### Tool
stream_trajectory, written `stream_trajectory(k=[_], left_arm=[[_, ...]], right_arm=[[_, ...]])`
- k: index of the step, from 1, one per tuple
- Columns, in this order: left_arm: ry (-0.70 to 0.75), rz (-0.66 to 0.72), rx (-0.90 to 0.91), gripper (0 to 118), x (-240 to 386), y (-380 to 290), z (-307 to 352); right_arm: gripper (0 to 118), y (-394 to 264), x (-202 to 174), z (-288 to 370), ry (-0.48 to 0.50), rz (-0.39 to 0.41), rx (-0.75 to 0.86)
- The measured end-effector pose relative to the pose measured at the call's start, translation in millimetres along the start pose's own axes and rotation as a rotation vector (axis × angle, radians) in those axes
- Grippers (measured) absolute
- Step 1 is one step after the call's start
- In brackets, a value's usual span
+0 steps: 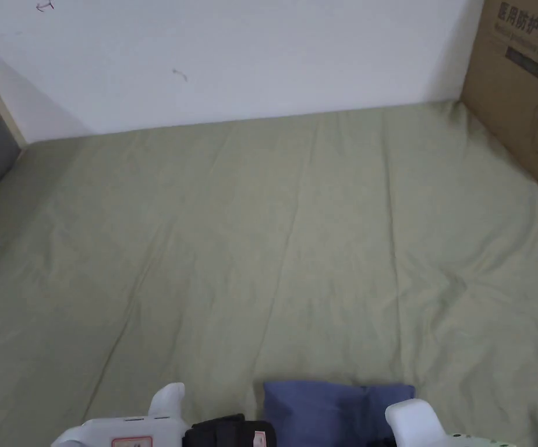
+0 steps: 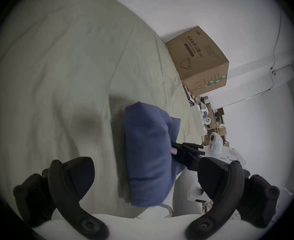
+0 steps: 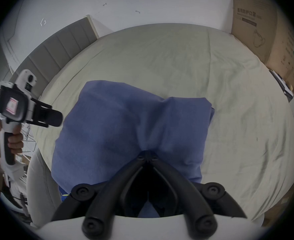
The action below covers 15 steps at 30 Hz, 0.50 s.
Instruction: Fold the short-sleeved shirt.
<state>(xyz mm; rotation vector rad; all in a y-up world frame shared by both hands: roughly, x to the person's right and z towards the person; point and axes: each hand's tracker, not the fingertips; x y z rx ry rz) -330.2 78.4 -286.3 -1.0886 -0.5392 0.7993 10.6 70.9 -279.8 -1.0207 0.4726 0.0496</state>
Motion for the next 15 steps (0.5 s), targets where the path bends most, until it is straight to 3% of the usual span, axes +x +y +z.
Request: stream_trajectory(k=[4,8,15], left_arm=[[-0.054,0.086,-0.081,118,-7.0,9.6,-36.9],[-0.135,0.03,-0.091,118,-13.4,17.4,-58.3],[-0.202,0.055,-0.099,118,-16.1,18.6,-65.2]], right_arm=[[0,-1.0,0.2,0.8,0.006,-0.019,-0.002],[0,-2.1,-3.7,1.5,-0.007,-0.004,0.002],[0,-0.9,-2.5,4.3,-0.002,-0.045,-0.002]])
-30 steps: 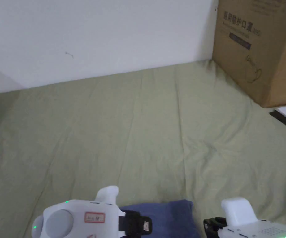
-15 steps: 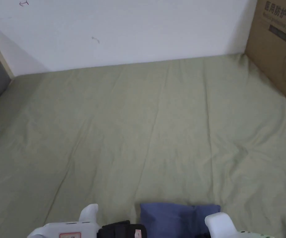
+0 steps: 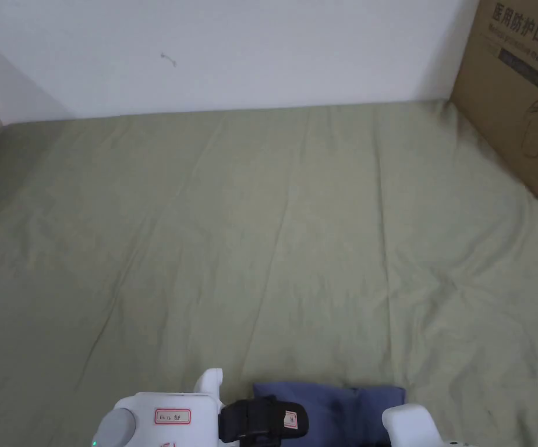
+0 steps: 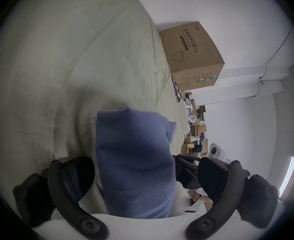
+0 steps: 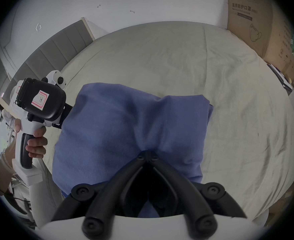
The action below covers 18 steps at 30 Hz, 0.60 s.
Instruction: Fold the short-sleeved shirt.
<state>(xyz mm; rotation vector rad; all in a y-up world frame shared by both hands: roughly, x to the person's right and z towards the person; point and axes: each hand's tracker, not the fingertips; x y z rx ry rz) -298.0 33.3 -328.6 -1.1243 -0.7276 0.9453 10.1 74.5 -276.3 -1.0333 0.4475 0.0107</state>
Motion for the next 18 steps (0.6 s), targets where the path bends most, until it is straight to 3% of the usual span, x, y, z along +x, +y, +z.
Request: stream_trajectory(k=[5,6,8,9,10,11,14,18], left_arm=[[-0.022,-0.047,-0.037,115,5.2,-4.2,-11.8],[0.015,-0.086,-0.039,101,6.9,-5.4,-11.8],[0.154,-0.11,-0.033,27,3.4,-2.7,-13.5],[0.199,-0.034,-0.075,27,-6.2,1.3,-14.0],[0.094,0.025,-0.073,27,-13.4,4.0,-9.7],[0.059,0.02,-0.053,27,-4.3,2.6,-7.2],[0.181,-0.07,-0.053,27,17.3,3.0,3.5],[0.268,-0.07,-0.037,27,21.2,11.0,39.1]], right_arm=[[0,1.3,-0.4,4.0,0.002,-0.046,0.004],[0,0.8,-1.3,4.7,-0.006,-0.049,0.014],[0,2.3,-6.2,15.8,-0.024,-0.065,0.076],[0,5.1,-7.9,24.1,0.001,-0.077,0.117],[0,10.0,-11.7,34.7,-0.007,-0.089,0.155],[0,14.1,-16.1,45.4,-0.028,-0.086,0.2],[0,28.5,-35.8,89.9,-0.099,-0.052,0.385],[0,44.8,-61.0,134.9,-0.184,-0.029,0.595]])
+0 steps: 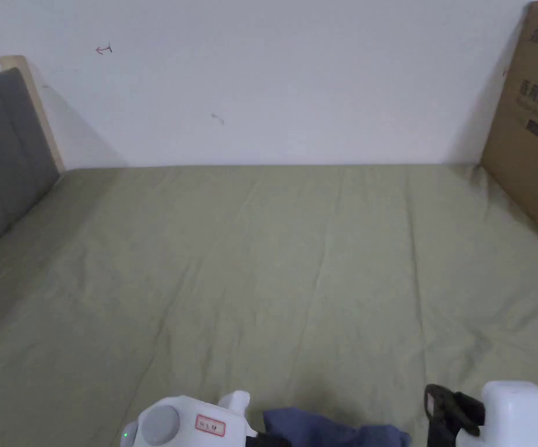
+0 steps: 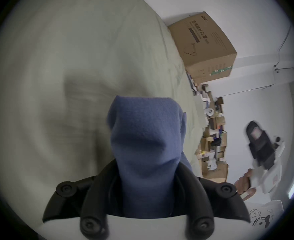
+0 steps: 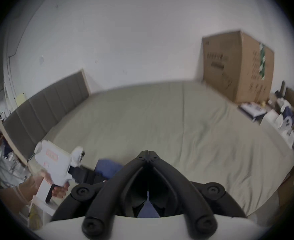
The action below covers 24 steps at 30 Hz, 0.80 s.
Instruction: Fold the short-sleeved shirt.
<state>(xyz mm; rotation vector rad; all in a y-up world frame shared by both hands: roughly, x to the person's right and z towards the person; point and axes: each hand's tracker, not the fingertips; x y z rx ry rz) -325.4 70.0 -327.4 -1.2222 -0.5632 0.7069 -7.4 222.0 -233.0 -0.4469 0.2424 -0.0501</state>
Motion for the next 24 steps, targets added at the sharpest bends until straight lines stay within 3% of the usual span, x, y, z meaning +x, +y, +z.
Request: stream_trajectory(k=[5,10,13,19,22,23,24], left_arm=[[0.196,-0.058,0.033,27,-36.7,17.6,81.6],[0.473,-0.054,0.035,27,-91.9,37.7,175.7],[0.718,-0.003,0.041,27,-118.8,47.5,221.6],[1.045,0.014,-0.02,27,-186.8,73.4,277.7],[1.161,0.035,-0.021,27,-201.7,73.2,285.2],[1.161,0.047,-0.006,35,-207.5,74.0,288.1],[1.166,0.065,0.039,53,-211.2,73.0,289.2]], right_arm=[[0,16.5,-16.2,17.9,-0.06,0.02,0.124],[0,24.4,-20.6,26.0,-0.027,-0.015,0.089],[0,26.7,-23.0,22.9,-0.055,0.025,0.087],[0,22.1,-24.2,0.5,-0.06,0.029,0.006],[0,20.4,-26.5,-9.8,-0.008,0.004,-0.071],[0,19.0,-26.8,-12.7,0.009,0.003,-0.083],[0,17.9,-28.5,-13.4,0.002,0.003,-0.073]])
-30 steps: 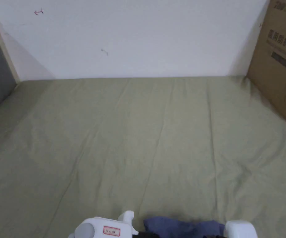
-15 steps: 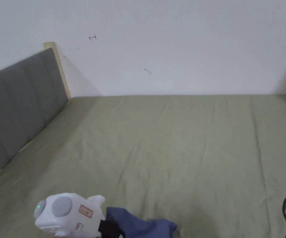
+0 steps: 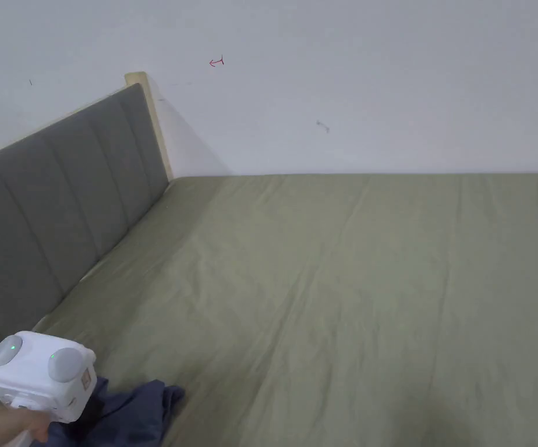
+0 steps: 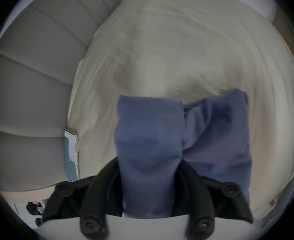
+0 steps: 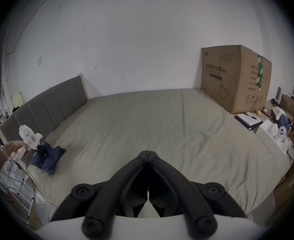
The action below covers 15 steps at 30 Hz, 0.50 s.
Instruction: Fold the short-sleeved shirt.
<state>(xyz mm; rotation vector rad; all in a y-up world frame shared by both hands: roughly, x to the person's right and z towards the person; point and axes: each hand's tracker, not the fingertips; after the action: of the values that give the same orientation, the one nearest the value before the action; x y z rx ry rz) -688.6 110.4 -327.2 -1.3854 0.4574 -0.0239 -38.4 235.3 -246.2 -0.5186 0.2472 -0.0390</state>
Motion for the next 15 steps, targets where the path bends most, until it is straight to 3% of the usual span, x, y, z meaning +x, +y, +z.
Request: stream_trajectory(k=[2,3,8,10,11,12,13,15], left_arm=[[0.07,0.002,0.022,86,10.2,-14.2,19.5],[0.105,0.008,0.054,97,9.9,-17.6,21.9],[-0.041,0.14,0.175,96,22.0,-45.4,87.5],[-0.15,0.201,0.264,83,23.7,-46.3,111.5],[-0.193,0.211,0.315,65,30.6,-53.4,126.7],[-0.228,0.209,0.36,33,40.9,-60.7,143.8],[-0.242,0.194,0.396,14,37.6,-49.7,136.0],[-0.219,0.192,0.448,7,64.1,-61.3,161.8]], right_arm=[[0,-3.2,-2.7,-4.8,-0.014,0.028,-0.016],[0,-4.6,-2.3,-6.8,-0.013,0.036,-0.022],[0,-9.7,2.9,-5.3,0.003,0.034,-0.051],[0,-10.9,7.3,-2.0,0.007,0.029,-0.049],[0,-11.0,9.8,-0.6,0.009,0.021,-0.048],[0,-11.1,12.8,0.8,0.014,0.012,-0.047],[0,-10.5,15.9,2.0,0.017,0.005,-0.047],[0,-6.9,20.7,5.7,0.023,0.0,-0.044]])
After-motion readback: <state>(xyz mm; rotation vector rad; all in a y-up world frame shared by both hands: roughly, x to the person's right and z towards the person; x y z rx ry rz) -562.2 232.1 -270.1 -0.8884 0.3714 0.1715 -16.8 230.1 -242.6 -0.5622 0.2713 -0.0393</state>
